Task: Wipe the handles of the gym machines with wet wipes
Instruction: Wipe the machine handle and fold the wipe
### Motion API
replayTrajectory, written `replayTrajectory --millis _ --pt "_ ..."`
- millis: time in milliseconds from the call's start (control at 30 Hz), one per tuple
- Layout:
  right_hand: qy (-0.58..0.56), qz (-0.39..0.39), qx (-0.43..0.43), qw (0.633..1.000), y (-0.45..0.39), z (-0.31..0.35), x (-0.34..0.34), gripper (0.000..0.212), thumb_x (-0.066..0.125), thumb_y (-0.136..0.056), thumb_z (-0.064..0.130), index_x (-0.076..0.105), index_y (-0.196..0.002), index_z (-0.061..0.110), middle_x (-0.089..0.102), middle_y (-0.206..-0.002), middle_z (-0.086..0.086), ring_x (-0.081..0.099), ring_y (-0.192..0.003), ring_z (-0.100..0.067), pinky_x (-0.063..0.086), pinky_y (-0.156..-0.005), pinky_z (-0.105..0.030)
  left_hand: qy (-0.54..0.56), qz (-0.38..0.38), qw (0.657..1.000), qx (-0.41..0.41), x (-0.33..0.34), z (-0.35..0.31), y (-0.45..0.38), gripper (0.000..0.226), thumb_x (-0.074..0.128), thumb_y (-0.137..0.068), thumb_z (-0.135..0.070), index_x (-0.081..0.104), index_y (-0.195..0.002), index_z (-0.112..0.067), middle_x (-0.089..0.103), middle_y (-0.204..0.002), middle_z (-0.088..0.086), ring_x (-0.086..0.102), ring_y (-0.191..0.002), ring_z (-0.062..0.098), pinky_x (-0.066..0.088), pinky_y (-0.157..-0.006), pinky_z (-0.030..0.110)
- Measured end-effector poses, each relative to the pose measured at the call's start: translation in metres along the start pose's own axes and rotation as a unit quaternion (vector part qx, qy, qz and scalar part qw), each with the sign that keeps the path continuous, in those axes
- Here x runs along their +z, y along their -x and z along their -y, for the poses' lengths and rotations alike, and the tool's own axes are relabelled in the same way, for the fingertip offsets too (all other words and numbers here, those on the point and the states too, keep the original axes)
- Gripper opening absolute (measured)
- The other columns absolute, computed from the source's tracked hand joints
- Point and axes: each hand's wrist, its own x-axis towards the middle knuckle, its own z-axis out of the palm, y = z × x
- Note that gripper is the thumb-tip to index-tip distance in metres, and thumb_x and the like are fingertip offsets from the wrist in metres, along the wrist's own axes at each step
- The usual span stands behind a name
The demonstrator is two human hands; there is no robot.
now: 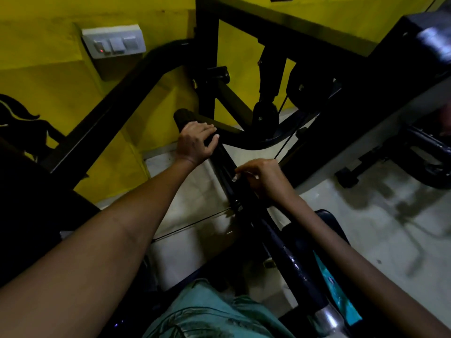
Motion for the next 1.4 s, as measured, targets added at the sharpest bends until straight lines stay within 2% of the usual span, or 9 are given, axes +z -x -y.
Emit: replayTrajectory --millis 133,300,400,567,867,1033,1200,1300,1400 --pt "0.003 0.024 -0.075 0.997 0.014 0.007 0.0 0.018 0.074 -0.071 -0.005 0.074 -0.086 0.004 0.072 -0.085 -0.011 0.068 -0.079 -0.023 0.052 -0.067 -0.028 -0.003 -0.007 1.0 0.006 0.0 -0.002 0.0 0.032 0.054 -0.085 -0.03 0.075 -0.088 -0.006 0.074 -0.09 0.007 0.07 -0.086 0.024 0.05 -0.083 0.035" --pt "-0.019 0.027 -0.014 0.999 0.018 -0.011 -0.013 0.015 0.067 -0.081 0.0 0.073 -0.094 0.006 0.072 -0.09 -0.01 0.069 -0.08 -0.019 0.053 -0.073 -0.023 -0.005 -0.02 1.0 0.02 0.001 0.0 -0.001 0.031 0.055 -0.085 -0.029 0.075 -0.087 -0.006 0.074 -0.089 0.008 0.07 -0.084 0.024 0.05 -0.083 0.035" --pt "-0.008 -0.004 -0.007 1.0 0.009 0.001 -0.001 0.017 0.065 -0.082 -0.002 0.072 -0.097 0.004 0.07 -0.096 -0.013 0.067 -0.088 -0.023 0.055 -0.078 -0.031 -0.01 -0.022 0.999 0.026 0.002 0.0 0.0 0.03 0.055 -0.085 -0.028 0.075 -0.087 -0.006 0.074 -0.089 0.008 0.07 -0.084 0.024 0.05 -0.081 0.034" --pt "-0.002 0.056 -0.1 0.993 0.027 0.002 -0.006 0.02 0.075 -0.067 -0.007 0.074 -0.084 0.004 0.071 -0.086 -0.012 0.067 -0.076 -0.027 0.055 -0.061 -0.035 -0.013 -0.025 0.999 0.027 0.002 0.001 0.0 0.03 0.055 -0.084 -0.028 0.075 -0.086 -0.006 0.074 -0.088 0.007 0.07 -0.083 0.024 0.051 -0.081 0.034" --pt "0.02 0.074 -0.084 0.994 0.022 0.014 -0.009 0.016 0.07 -0.077 0.001 0.073 -0.092 0.004 0.07 -0.094 -0.013 0.064 -0.088 -0.028 0.055 -0.069 -0.039 -0.02 -0.013 1.0 0.017 0.002 0.001 0.0 0.032 0.054 -0.086 -0.029 0.075 -0.09 -0.006 0.074 -0.091 0.009 0.069 -0.086 0.026 0.05 -0.084 0.036" --pt "-0.037 0.076 -0.028 0.996 0.036 0.004 -0.026 0.018 0.068 -0.081 0.003 0.073 -0.096 0.01 0.071 -0.092 -0.007 0.062 -0.085 -0.007 0.044 -0.067 -0.004 -0.02 -0.018 0.999 0.018 0.003 0.001 0.002 0.031 0.053 -0.086 -0.029 0.075 -0.089 -0.006 0.074 -0.091 0.009 0.069 -0.086 0.026 0.05 -0.084 0.037" --pt "0.058 0.119 -0.035 0.991 0.023 0.018 -0.014 0.025 0.06 -0.089 0.01 0.067 -0.112 0.013 0.064 -0.111 -0.008 0.057 -0.1 -0.018 0.046 -0.078 -0.022 -0.022 0.0 1.0 0.0 0.0 -0.003 0.0 0.031 0.053 -0.086 -0.029 0.074 -0.09 -0.006 0.073 -0.092 0.009 0.069 -0.088 0.027 0.05 -0.086 0.04" --pt "0.025 0.135 -0.043 0.99 0.028 0.012 -0.029 0.024 0.061 -0.088 0.006 0.068 -0.11 0.009 0.068 -0.105 -0.01 0.063 -0.095 -0.02 0.039 -0.072 -0.009 -0.023 -0.01 1.0 0.005 0.001 -0.002 0.001 0.031 0.053 -0.086 -0.029 0.075 -0.088 -0.007 0.074 -0.09 0.009 0.07 -0.086 0.026 0.051 -0.085 0.039" --pt "0.042 0.106 0.001 0.993 0.024 0.01 -0.03 0.028 0.055 -0.091 0.007 0.061 -0.118 0.005 0.066 -0.108 -0.012 0.063 -0.098 -0.021 0.043 -0.082 -0.014 -0.018 -0.018 1.0 0.012 0.002 -0.003 0.0 0.029 0.054 -0.085 -0.028 0.075 -0.087 -0.007 0.074 -0.088 0.008 0.07 -0.083 0.025 0.052 -0.082 0.038"
